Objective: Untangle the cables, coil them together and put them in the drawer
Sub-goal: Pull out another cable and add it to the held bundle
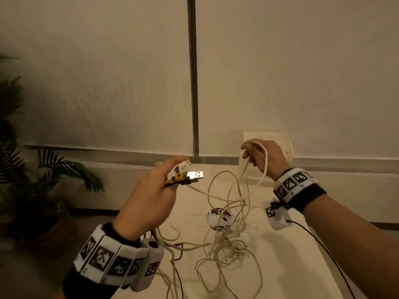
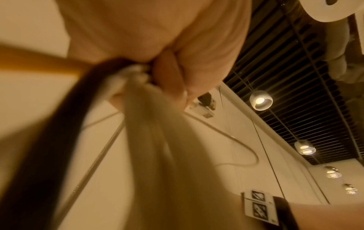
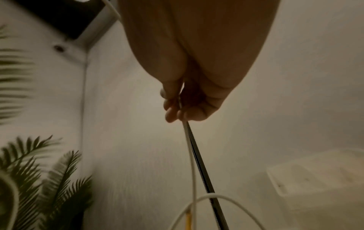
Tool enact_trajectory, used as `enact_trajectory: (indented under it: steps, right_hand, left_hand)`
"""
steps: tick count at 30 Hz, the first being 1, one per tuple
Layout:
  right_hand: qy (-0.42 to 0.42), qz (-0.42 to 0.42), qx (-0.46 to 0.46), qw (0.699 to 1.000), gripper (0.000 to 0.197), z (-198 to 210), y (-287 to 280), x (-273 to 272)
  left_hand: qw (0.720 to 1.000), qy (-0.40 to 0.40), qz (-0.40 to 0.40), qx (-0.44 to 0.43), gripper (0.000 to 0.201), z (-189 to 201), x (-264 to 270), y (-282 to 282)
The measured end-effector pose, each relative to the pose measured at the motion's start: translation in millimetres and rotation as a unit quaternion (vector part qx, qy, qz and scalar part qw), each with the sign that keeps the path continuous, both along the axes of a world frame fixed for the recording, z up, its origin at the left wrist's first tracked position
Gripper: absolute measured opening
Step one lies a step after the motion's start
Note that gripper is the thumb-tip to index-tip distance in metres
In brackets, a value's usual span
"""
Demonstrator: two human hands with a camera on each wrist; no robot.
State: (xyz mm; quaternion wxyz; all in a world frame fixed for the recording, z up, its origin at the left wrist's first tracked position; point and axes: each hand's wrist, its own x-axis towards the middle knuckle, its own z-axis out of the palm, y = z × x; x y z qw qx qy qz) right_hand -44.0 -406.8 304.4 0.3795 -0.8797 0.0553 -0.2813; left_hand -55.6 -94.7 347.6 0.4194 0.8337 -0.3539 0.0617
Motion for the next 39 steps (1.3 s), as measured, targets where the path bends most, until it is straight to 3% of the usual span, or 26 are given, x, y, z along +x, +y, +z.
enact_trajectory:
  steps: [3, 6, 12, 15, 17, 19, 21, 24, 29, 34, 36, 39]
  right_hand:
    - [0.089, 0.052, -0.100, 0.990, 0.019, 9, 7, -4]
    - [0.096, 0.095, -0.102, 0.985, 0.022, 9, 11, -13]
    - [-0.031, 0.065, -0.173, 0.982, 0.036, 26, 9, -18]
    - [-0.123, 0.032, -0.134, 0.983, 0.041, 45, 8, -15]
    - [-0.083, 0.073, -0.173, 0.979, 0.042, 51, 16, -14]
    - [-0.011, 0.127, -0.228, 0.965, 0.036, 43, 30, -14]
    - [-0.022, 0.141, -0.247, 0.959, 0.030, 37, 47, -15]
    - [-0.022, 0.152, -0.258, 0.954, 0.023, 39, 62, -17]
    - [-0.003, 0.173, -0.167, 0.971, 0.012, 31, 62, -25]
    - [0.218, 0.199, -0.074, 0.953, 0.016, -60, 51, -33]
    - [0.242, 0.162, -0.015, 0.957, 0.018, -85, 32, -31]
    - [0.242, 0.091, 0.052, 0.965, 0.021, -86, 11, -17]
  left_hand:
    - [0.999, 0.016, -0.025, 0.043, 0.054, 0, 6, -4]
    - [0.994, 0.087, -0.059, 0.009, 0.050, -1, 8, -9]
    - [0.985, 0.098, -0.116, 0.078, 0.050, -13, 12, -25]
    - [0.988, 0.125, -0.078, 0.039, 0.022, -16, 17, -25]
    - [0.989, 0.137, -0.050, -0.001, 0.011, -15, 20, -29]
    - [0.990, 0.133, -0.031, -0.041, 0.026, -14, 22, -41]
    - [0.992, 0.116, -0.037, -0.038, 0.034, -11, 19, -57]
    - [0.995, 0.090, -0.044, -0.014, 0.025, -12, 13, -75]
    - [0.996, 0.026, -0.015, -0.089, 0.044, -8, 10, -68]
    - [0.967, 0.016, 0.035, -0.252, 0.031, 8, 26, -38]
    - [0.957, 0.026, 0.048, -0.286, 0.030, 10, 38, -22]
    - [0.964, 0.019, 0.044, -0.261, 0.033, 8, 39, -11]
